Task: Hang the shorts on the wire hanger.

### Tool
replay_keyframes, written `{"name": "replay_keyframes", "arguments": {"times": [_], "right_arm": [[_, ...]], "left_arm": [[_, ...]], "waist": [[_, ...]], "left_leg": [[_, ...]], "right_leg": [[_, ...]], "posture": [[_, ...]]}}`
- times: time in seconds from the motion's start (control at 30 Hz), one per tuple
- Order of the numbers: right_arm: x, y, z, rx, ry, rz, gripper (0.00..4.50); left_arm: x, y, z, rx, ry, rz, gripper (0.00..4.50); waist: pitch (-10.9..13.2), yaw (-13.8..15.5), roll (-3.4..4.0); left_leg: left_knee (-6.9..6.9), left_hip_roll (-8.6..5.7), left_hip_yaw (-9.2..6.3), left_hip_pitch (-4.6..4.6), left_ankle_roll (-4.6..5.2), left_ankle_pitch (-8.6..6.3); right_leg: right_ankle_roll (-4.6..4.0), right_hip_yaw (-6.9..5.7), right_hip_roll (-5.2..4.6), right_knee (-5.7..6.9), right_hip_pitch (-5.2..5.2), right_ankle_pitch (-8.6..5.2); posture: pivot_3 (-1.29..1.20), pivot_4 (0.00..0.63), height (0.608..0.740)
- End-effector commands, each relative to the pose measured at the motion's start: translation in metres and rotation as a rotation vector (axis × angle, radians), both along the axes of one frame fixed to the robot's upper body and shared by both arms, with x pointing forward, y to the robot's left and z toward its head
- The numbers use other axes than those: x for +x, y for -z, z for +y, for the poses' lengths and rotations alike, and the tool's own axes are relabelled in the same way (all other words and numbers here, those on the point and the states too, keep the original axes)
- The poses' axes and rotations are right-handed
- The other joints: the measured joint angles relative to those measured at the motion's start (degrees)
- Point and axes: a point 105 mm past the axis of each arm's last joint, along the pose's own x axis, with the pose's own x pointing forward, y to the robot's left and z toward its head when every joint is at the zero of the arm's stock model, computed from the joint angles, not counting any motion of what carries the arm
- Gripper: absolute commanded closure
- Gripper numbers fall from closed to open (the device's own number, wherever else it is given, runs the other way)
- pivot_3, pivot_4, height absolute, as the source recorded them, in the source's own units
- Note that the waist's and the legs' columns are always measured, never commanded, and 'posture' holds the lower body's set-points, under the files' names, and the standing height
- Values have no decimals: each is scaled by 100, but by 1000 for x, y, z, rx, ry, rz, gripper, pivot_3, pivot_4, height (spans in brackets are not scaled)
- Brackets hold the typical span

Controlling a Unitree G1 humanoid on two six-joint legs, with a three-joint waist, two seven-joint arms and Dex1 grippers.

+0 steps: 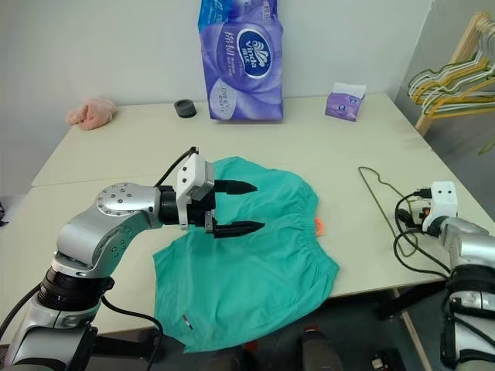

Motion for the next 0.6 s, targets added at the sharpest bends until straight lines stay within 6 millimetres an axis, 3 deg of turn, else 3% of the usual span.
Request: {"name": "replay_keyframes", "arguments": {"times": [0.03, 0.37, 0.5, 0.6], "right_arm": [[-5, 19, -3, 36, 2, 113, 923], [-6, 45, 0, 1, 40, 207, 4426], [3, 38, 1, -49, 52, 143, 4472], [20, 12, 10, -66, 17, 25, 4472]], "left_arm": [[-2, -11, -2, 2, 21, -57, 0], [2, -9, 1, -2, -22, -83, 0], [7, -9, 3, -15, -57, -89, 0], [13, -10, 9, -52, -96, -38, 0]], "waist": [[-3, -1, -5], [-51, 5, -82], [-73, 12, -116], [-73, 10, -117]], "left_leg": [[1, 0, 0, 1, 0, 0], [-1, 3, -6, 22, 0, -1], [0, 2, -5, 25, 0, -1], [1, 1, 1, 26, -1, -1]], "right_leg": [[0, 0, 0, -1, 2, 0], [1, -4, 0, -4, 24, -1], [1, -2, -3, -5, 28, 0], [4, 6, -9, -7, 28, 2]], "posture": [[-168, 115, 740], [-156, 111, 740], [-159, 110, 740], [-161, 111, 740]]}}
